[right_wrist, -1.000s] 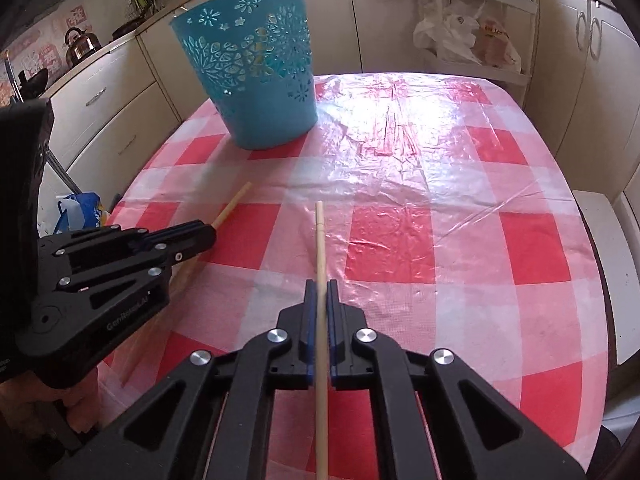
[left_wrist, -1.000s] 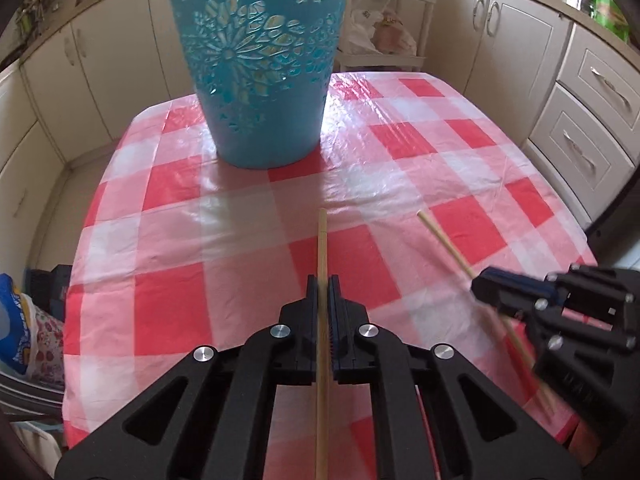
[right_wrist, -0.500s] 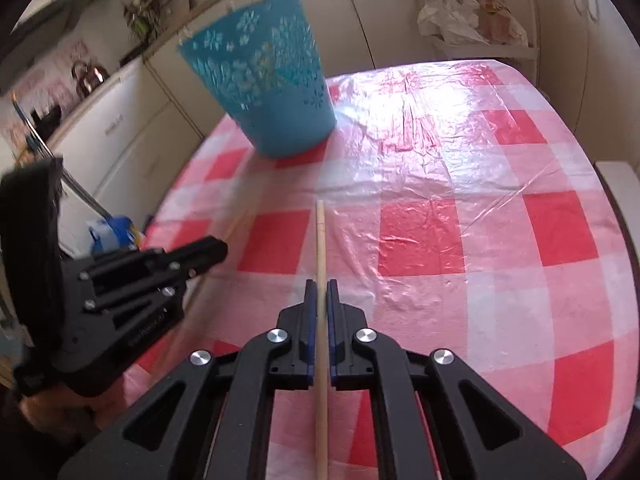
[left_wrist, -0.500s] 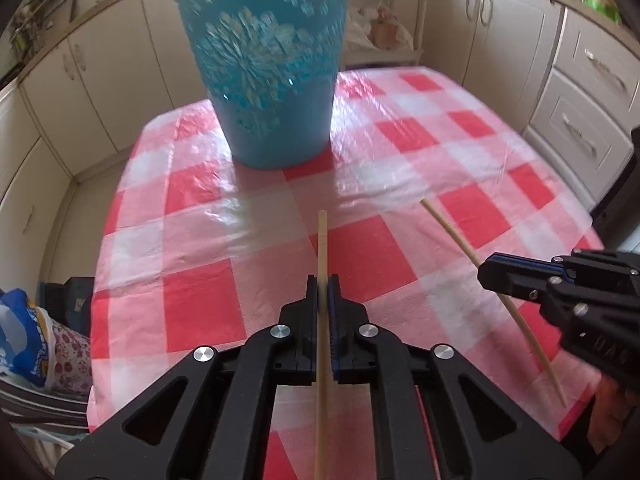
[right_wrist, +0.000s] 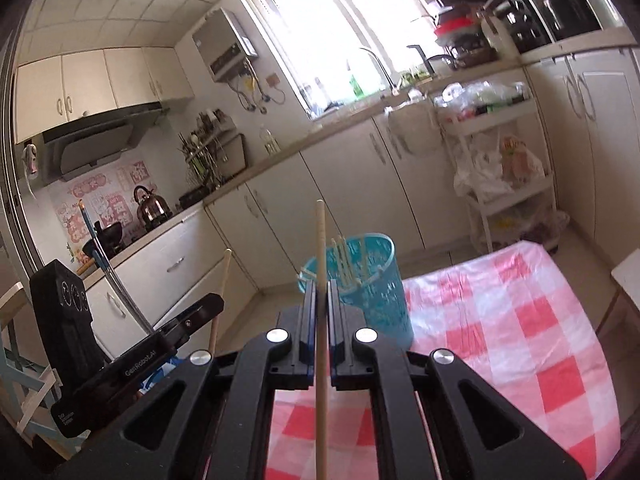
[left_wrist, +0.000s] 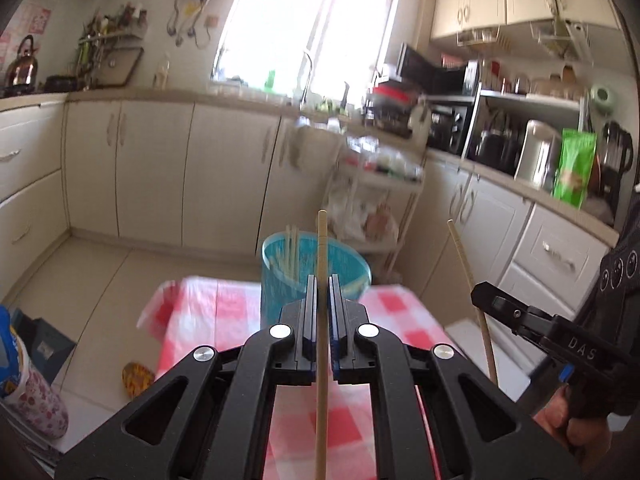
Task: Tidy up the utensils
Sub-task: 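Lift both chopsticks over the blue basket and open both tools to drop them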
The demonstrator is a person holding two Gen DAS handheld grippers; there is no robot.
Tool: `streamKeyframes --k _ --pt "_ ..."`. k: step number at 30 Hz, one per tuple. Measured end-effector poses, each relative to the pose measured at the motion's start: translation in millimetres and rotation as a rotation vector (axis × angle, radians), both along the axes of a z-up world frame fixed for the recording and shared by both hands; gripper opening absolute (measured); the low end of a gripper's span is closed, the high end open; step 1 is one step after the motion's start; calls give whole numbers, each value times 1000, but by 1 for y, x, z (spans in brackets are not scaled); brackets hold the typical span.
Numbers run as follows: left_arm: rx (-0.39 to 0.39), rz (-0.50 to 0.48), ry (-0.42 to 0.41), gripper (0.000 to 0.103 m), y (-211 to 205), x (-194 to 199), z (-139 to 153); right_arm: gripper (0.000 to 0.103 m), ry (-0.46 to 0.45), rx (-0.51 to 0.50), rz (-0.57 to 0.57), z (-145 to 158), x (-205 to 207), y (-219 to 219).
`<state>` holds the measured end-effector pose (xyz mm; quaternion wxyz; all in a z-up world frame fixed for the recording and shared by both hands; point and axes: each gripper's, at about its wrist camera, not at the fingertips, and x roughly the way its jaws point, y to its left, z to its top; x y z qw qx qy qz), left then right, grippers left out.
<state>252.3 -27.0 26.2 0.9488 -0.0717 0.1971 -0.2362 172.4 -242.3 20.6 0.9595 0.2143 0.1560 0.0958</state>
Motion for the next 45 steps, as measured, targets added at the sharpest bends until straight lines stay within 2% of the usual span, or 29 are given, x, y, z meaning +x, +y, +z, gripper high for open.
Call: streamKeyframes --k 9,15,19,24,32,37,40,41,44,45 --pt "-105 9 -120 5 -10 50 47 6 -177 -19 -85 46 69 7" --pt "-180 42 -156 5 -25 99 55 6 -225 -19 -129 55 123 5" --pt "-226 73 -140 5 -35 134 43 6 -208 -5 -150 42 157 3" --pt "-266 123 -102 5 -43 165 12 6 -137 -7 -175 10 186 2" --pt "-184 125 -4 5 -47 177 -43 8 -32 -31 -173 -34 184 1" --pt "-140 145 19 8 -36 152 -48 16 4 -27 -165 -41 158 -4" --pt "-96 156 32 33 -31 129 -44 21 18 -30 -156 -38 133 -7" --pt "-85 166 30 46 -29 120 -42 26 21 -34 -153 -37 123 -8" --pt "-35 188 37 63 -21 89 -36 43 36 -55 -155 -33 91 -8" --pt "-16 198 41 71 -19 78 -34 48 44 -61 -155 -31 80 -7"
